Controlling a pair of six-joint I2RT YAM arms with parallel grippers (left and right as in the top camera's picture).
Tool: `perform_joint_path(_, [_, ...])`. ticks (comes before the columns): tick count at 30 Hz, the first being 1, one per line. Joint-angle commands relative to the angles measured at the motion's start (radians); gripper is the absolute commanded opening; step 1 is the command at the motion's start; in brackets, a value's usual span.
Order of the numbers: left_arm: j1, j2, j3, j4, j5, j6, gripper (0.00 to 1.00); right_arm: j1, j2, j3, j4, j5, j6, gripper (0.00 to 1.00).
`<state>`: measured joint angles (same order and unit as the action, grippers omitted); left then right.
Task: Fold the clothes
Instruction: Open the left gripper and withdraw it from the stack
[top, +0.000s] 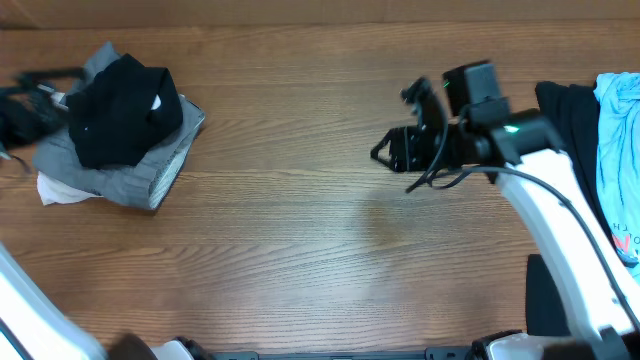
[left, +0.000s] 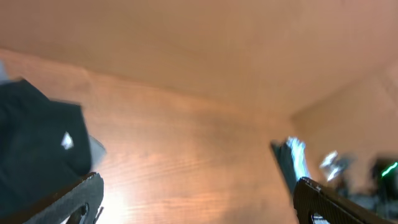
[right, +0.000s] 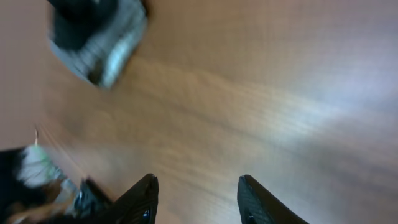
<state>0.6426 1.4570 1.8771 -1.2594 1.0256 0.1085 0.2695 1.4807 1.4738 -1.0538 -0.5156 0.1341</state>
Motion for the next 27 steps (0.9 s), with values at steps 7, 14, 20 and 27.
perform_joint_path(7, [-0.381, -0.266, 0.011, -0.230, -0.688, -0.089, 1.00, 0.004, -0.216, 0.137, 0.022, 0.096, -0.004, 1.00])
perform_joint_path(14, [-0.478, -0.301, 0.011, -0.347, -0.697, -0.093, 1.00, 0.004, -0.239, 0.137, -0.032, 0.096, -0.004, 1.00])
perform_joint_path(20, [-0.478, -0.286, 0.010, -0.367, -0.700, -0.093, 1.00, 0.004, -0.235, 0.137, -0.066, 0.096, -0.004, 1.00])
perform_joint_path(27, [-0.478, -0.267, 0.010, -0.364, -0.700, -0.094, 1.00, 0.004, -0.235, 0.137, -0.066, 0.096, -0.004, 1.00])
